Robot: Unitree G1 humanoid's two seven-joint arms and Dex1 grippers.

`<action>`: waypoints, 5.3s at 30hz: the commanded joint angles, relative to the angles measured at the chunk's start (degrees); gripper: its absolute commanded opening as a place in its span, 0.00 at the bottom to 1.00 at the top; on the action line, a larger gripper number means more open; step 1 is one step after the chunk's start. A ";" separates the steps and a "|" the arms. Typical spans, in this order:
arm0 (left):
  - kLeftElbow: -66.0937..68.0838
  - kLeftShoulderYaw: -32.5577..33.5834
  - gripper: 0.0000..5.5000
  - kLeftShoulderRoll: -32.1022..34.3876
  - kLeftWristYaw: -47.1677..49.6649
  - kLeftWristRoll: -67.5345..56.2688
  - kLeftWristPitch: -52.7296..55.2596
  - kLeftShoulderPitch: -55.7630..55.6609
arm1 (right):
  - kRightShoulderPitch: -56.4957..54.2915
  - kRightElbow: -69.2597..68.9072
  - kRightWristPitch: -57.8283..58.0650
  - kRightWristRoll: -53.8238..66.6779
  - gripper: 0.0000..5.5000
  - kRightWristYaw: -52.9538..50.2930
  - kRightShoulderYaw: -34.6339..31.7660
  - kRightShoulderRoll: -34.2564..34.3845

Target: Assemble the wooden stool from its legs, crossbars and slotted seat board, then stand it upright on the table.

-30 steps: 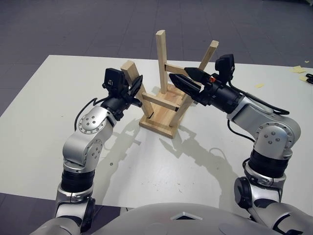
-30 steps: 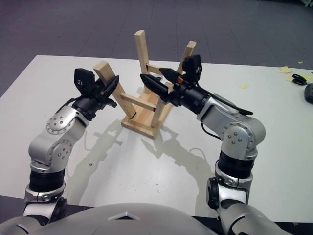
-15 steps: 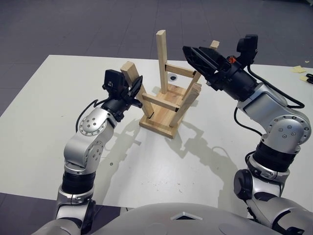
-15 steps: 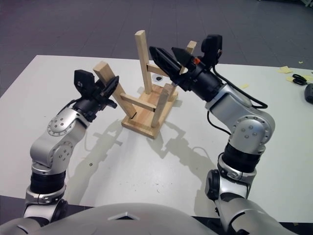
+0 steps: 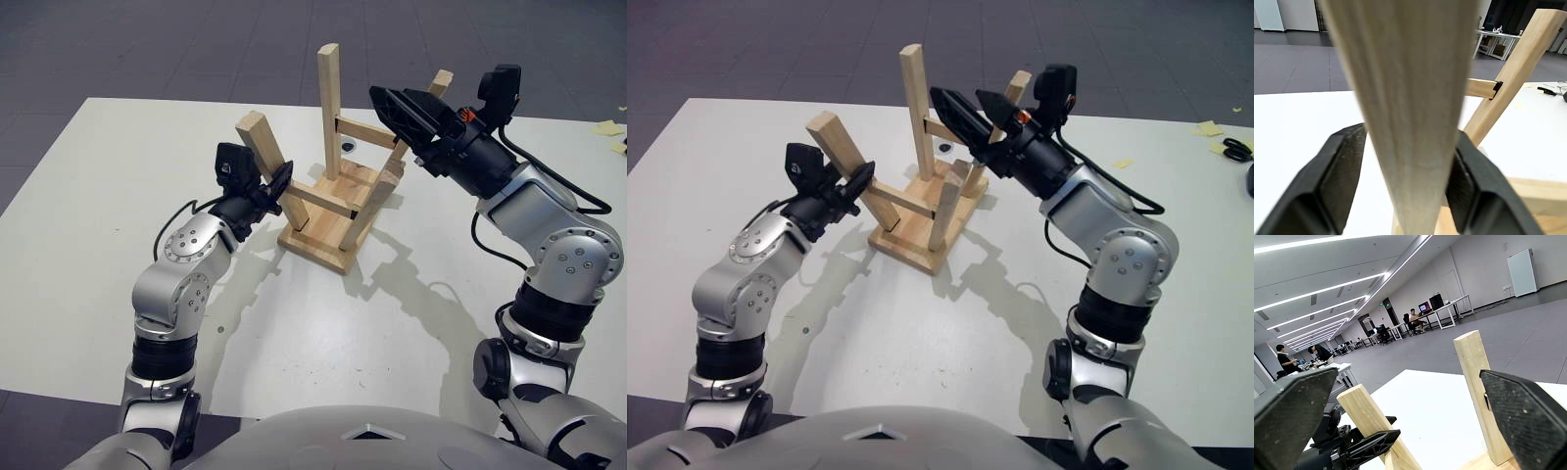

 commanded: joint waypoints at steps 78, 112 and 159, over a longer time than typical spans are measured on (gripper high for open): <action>9.27 10.39 0.98 -3.20 -0.49 -11.10 2.66 -21.71 | -3.15 -3.50 -20.33 24.18 0.98 -15.39 1.73 -0.24; -0.07 -2.19 0.98 5.42 0.23 6.01 1.68 9.34 | 30.06 -7.08 -12.60 -8.35 0.98 -13.00 9.96 -7.93; 12.97 22.29 0.98 7.44 5.85 12.42 -11.75 -7.59 | 20.31 7.32 -15.81 -18.38 0.98 7.71 11.35 -10.24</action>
